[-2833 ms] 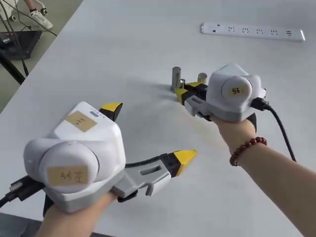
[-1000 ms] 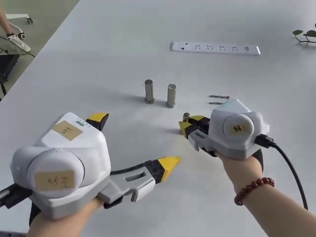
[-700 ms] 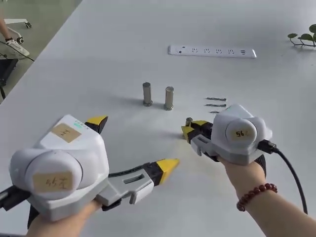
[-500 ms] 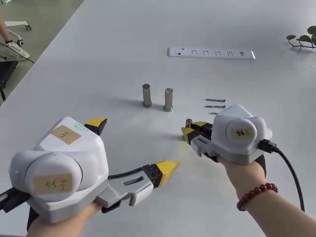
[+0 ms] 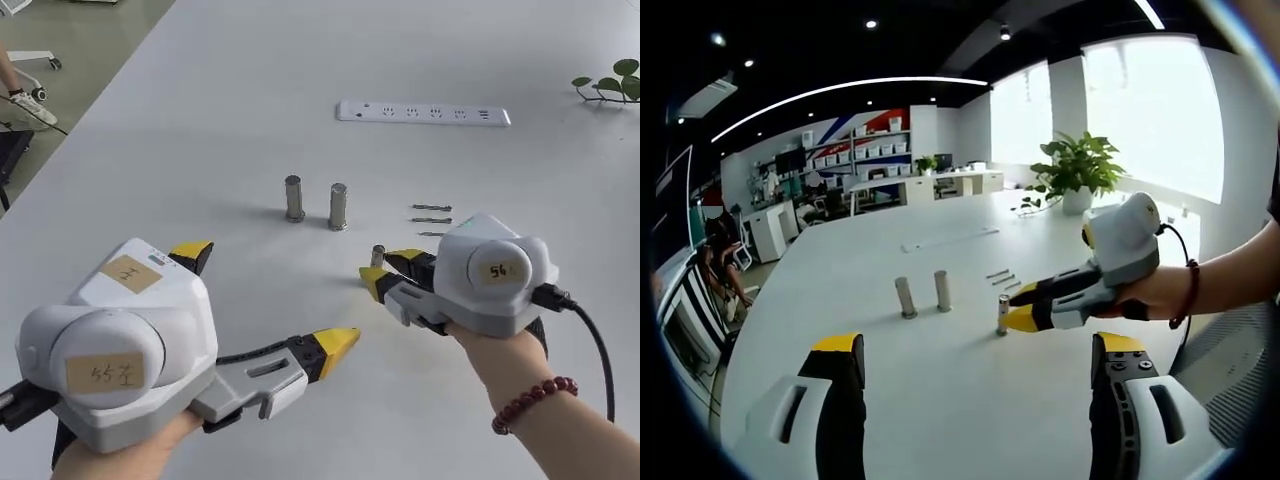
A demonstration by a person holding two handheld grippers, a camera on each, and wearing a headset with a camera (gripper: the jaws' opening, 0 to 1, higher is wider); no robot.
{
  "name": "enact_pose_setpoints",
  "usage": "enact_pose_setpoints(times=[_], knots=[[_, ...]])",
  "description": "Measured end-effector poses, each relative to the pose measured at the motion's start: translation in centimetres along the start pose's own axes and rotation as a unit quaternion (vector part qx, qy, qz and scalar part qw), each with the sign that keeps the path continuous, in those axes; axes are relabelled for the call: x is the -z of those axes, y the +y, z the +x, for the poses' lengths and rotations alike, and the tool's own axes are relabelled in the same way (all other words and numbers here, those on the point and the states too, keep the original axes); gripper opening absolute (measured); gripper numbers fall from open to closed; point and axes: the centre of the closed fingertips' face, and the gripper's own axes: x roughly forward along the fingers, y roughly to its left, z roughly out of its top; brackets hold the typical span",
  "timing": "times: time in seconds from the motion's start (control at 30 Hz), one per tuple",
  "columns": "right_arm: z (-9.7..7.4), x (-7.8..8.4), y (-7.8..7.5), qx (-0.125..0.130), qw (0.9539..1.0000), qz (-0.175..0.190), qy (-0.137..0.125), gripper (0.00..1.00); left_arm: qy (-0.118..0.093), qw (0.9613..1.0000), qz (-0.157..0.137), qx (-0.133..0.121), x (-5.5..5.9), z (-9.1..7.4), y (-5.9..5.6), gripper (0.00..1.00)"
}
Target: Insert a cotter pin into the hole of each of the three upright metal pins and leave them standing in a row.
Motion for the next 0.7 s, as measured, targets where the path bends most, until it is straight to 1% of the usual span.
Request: enact_pose_setpoints(times=[0.13,0.23,0.3,0.37,0.53,0.67,0.7], knots=[[-0.9,-0.1,-0.1,-0.009,0.9999,-0.003,0.005,0.21,0.001,1.0000,0.001,0.000,0.0,-0.2,-0.1,0.94],[-1.6,-0.2,-0.5,-0.012,0.9999,-0.006,0.009,0.20,0.002,1.0000,0.001,0.001,0.1,-0.3,-0.1,0.94],[-2.0,-0.2,-0.7,-0.013,0.9997,-0.011,0.017,0.22,0.003,1.0000,0.001,0.000,0.2,-0.4,0.0,0.95],[-2.4,-0.3,-1.1,-0.015,0.9996,-0.016,0.020,0.22,0.005,1.0000,0.001,0.000,0.2,-0.5,0.0,0.95],[-3.2,-0.3,-2.1,-0.019,0.9985,-0.035,0.038,0.22,0.006,1.0000,0.002,0.000,0.3,-0.4,0.2,0.95],[-3.4,-0.4,-3.0,-0.023,0.9970,-0.050,0.055,0.22,0.006,1.0000,0.001,0.001,0.3,-0.3,0.2,0.95],[-3.4,-0.5,-3.3,-0.027,0.9964,-0.053,0.060,0.21,0.007,1.0000,0.002,0.002,0.3,-0.3,0.2,0.95]])
